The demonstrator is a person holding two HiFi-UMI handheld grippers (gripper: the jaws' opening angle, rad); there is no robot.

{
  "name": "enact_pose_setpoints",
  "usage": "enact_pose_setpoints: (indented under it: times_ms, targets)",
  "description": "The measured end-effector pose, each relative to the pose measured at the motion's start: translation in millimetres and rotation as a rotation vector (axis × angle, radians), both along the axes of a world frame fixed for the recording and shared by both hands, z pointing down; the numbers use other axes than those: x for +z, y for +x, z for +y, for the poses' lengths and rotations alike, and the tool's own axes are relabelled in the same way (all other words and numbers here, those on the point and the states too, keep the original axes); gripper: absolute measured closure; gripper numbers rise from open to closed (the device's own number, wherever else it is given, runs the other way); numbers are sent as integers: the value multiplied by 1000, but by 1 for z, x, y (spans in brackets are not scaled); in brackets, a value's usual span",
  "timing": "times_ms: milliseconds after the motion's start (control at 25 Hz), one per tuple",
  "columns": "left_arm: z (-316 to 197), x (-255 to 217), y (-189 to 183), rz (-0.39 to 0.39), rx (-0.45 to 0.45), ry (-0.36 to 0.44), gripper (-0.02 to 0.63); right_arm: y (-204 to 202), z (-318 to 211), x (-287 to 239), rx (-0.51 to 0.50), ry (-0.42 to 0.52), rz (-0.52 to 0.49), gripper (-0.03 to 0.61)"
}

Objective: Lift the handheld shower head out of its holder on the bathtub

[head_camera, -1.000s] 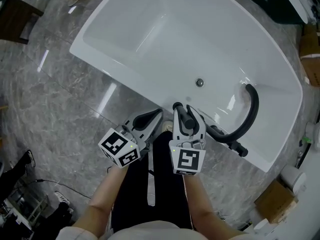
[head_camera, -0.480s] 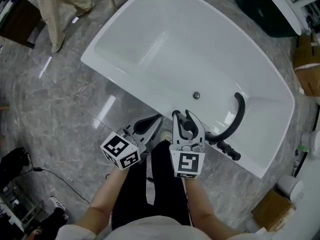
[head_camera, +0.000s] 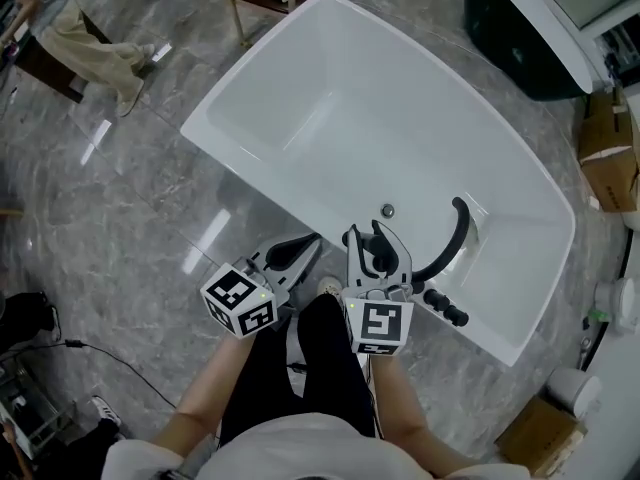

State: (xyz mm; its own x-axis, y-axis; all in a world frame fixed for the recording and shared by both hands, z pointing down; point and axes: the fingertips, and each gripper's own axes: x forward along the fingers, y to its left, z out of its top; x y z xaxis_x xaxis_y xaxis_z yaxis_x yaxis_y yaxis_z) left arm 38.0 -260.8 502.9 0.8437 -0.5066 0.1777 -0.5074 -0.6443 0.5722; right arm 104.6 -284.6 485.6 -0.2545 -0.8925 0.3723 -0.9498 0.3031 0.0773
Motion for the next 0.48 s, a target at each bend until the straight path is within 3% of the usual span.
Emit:
enact_pose_setpoints:
  times_ms: [480]
  targets:
    - [6, -70, -15, 15, -32, 86, 601, -11, 9, -87, -60, 76, 4, 449]
